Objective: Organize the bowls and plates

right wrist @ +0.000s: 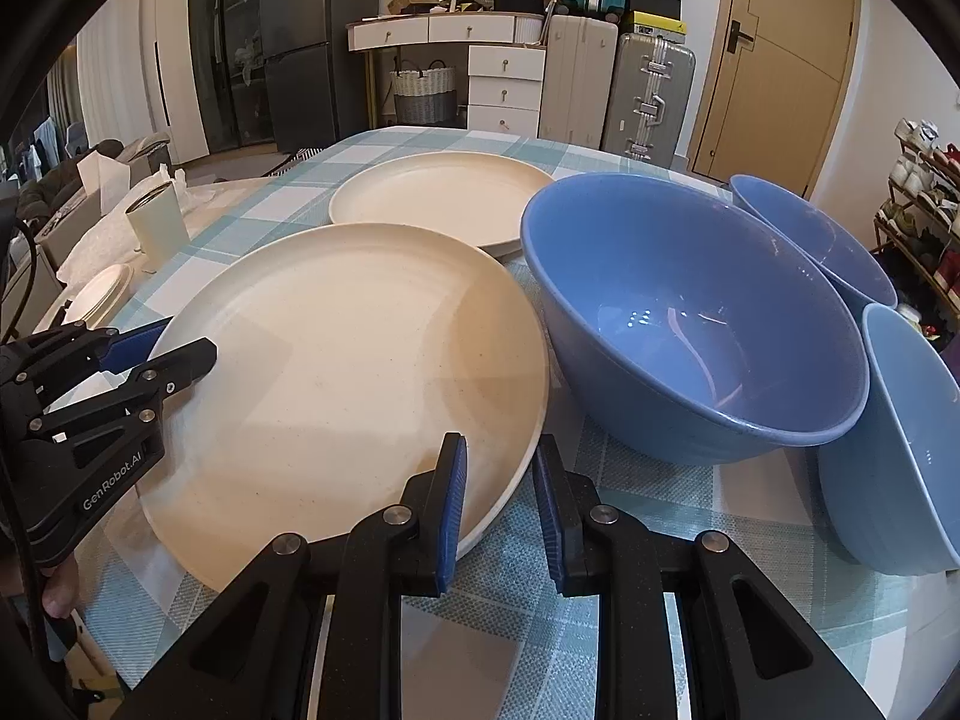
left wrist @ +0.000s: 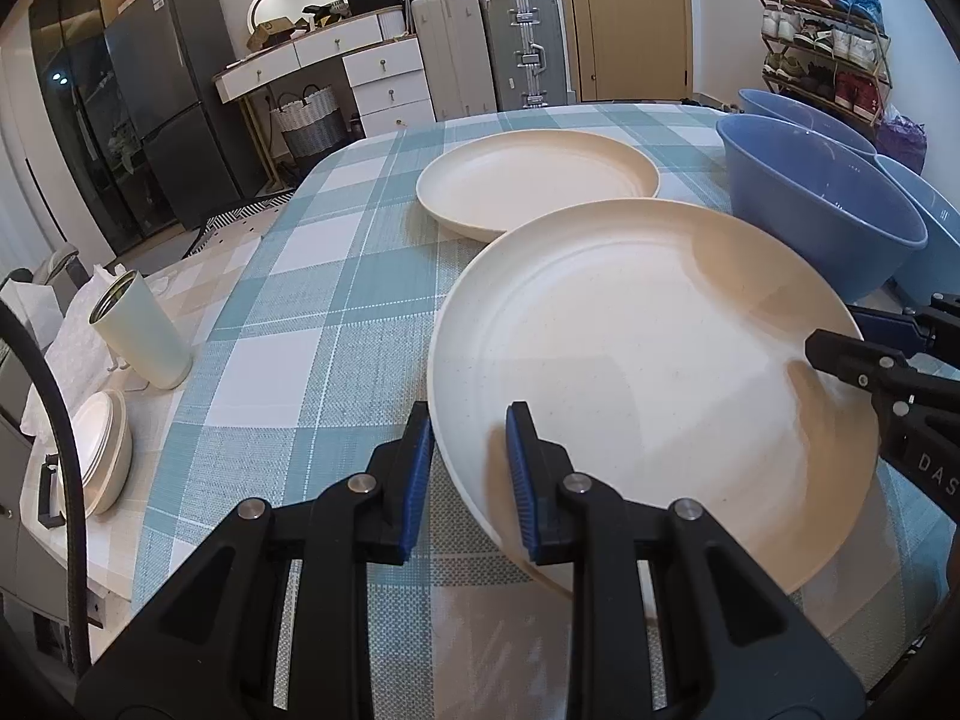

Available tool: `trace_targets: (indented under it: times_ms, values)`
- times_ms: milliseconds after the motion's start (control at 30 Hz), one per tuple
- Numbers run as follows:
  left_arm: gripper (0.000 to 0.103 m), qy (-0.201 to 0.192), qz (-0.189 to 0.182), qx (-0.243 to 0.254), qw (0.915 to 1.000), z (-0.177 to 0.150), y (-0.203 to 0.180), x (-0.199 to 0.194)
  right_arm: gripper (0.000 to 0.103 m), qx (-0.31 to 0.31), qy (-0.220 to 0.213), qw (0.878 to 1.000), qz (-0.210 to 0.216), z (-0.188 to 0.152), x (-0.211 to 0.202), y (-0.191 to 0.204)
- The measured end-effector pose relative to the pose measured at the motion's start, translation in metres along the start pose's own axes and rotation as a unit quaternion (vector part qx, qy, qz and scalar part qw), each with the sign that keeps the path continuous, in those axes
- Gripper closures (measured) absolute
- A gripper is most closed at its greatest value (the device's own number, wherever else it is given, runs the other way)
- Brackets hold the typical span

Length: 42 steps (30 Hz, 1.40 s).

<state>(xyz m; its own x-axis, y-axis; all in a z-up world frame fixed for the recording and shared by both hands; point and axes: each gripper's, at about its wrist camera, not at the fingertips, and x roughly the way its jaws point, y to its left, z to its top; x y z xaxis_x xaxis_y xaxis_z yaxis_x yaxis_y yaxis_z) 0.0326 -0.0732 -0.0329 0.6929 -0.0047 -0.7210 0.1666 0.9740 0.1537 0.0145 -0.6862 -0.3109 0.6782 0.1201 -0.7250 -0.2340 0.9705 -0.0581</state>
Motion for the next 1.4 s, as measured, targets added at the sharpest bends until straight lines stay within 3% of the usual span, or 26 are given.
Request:
trace_targets:
  times_ms: [1000, 1200, 1300, 1400]
  values:
    - [0.081, 0.009, -0.005, 0.004, 0.9999, -0.005, -0.001, 0.003, 0.08, -0.007, 0.006, 1.0, -0.01, -0.002, 0.012, 0.001]
    - [0.068, 0.01, -0.033, -0.02, 0.9992, -0.004, 0.007, -0.003, 0.076, -0.006, 0.007, 1.0, -0.003, 0.001, 0.006, 0.002]
    - [0.054, 0.0, -0.031, -0.022, 0.9993, -0.002, 0.009, -0.012, 0.074, -0.009, 0.003, 1.0, 0.004, 0.001, -0.001, 0.003]
    - [0.038, -0.014, -0.04, -0.029, 0.9987, 0.002, 0.013, -0.025, 0.064, -0.01, -0.008, 1.0, 0.009, 0.002, -0.013, 0.003]
